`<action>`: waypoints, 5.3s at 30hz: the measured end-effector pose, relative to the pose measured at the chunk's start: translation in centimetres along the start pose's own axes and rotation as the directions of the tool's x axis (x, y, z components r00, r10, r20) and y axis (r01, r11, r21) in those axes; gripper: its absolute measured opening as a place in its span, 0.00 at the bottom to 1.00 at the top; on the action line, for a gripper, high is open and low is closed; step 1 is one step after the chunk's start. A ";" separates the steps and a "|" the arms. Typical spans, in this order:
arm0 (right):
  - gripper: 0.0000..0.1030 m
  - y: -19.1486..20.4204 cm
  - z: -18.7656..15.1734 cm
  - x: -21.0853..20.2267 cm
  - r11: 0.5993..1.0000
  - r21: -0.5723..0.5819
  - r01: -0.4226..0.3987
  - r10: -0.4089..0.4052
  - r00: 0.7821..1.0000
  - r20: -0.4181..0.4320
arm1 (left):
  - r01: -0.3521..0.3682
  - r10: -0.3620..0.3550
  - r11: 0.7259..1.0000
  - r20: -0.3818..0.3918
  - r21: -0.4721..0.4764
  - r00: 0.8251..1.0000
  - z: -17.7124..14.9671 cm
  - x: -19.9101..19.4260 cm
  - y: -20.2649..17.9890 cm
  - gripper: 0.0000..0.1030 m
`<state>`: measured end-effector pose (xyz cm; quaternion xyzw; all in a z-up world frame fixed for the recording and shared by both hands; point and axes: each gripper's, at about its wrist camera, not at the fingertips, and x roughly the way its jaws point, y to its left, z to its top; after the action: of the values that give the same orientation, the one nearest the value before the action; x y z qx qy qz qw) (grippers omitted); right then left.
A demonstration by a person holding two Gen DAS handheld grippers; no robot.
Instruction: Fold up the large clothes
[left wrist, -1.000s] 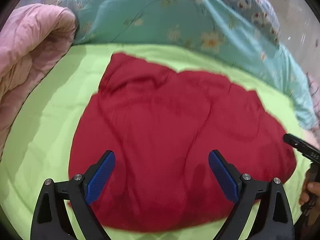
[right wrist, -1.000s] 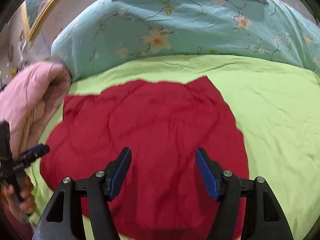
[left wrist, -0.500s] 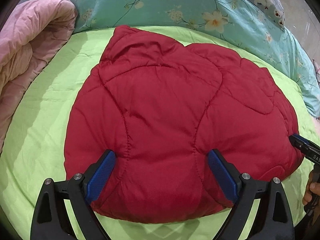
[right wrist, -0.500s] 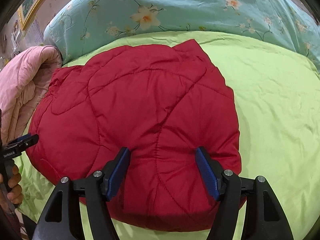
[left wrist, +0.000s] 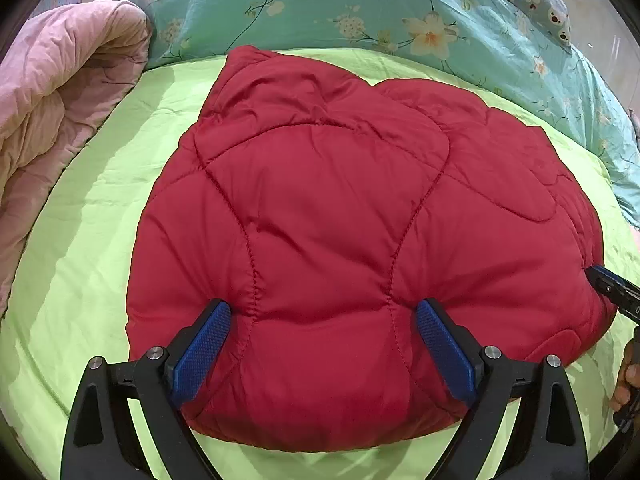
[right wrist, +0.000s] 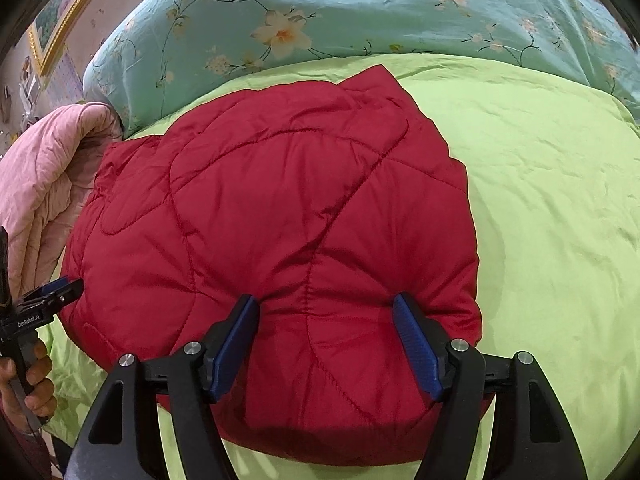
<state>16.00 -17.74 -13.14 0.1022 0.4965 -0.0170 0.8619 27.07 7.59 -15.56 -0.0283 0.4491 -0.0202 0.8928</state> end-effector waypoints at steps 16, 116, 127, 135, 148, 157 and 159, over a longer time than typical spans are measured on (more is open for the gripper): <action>0.70 0.7 0.0 -3.1 0.999 0.022 0.032 -0.032 0.999 0.017 | -0.006 0.006 0.999 -0.009 0.033 1.000 0.2 -0.7 0.2 0.93; 0.99 7.8 -2.5 -8.0 0.977 -0.203 -0.069 0.064 0.998 -0.029 | -0.160 0.154 0.979 0.060 0.125 0.986 -4.4 -12.3 -5.6 0.99; 0.99 7.6 -2.1 -5.2 0.979 -0.189 -0.072 0.059 0.996 -0.073 | -0.158 0.155 0.978 0.036 0.133 0.987 -2.7 -9.1 -5.5 0.99; 0.99 7.6 -0.9 -4.5 0.979 -0.193 -0.064 0.050 0.996 -0.075 | -0.160 0.157 0.978 0.037 0.136 0.987 -2.0 -8.5 -5.4 0.99; 0.99 7.7 0.4 -3.9 0.980 -0.188 -0.063 0.048 0.995 -0.086 | -0.156 0.149 0.977 0.058 0.143 0.987 -1.2 -8.8 -5.7 0.99; 0.99 7.6 1.0 -3.7 0.980 -0.189 -0.062 0.046 0.995 -0.088 | -0.153 0.146 0.978 0.058 0.141 0.988 -0.8 -8.6 -5.8 0.99; 0.99 7.6 1.1 -3.7 0.981 -0.186 -0.062 0.046 0.995 -0.089 | -0.152 0.146 0.978 0.058 0.141 0.988 -0.7 -8.6 -5.9 0.99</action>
<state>16.01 -10.77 -8.24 0.0341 0.5286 0.0578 0.8462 21.35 2.25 -8.72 0.0698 0.4261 0.0149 0.9019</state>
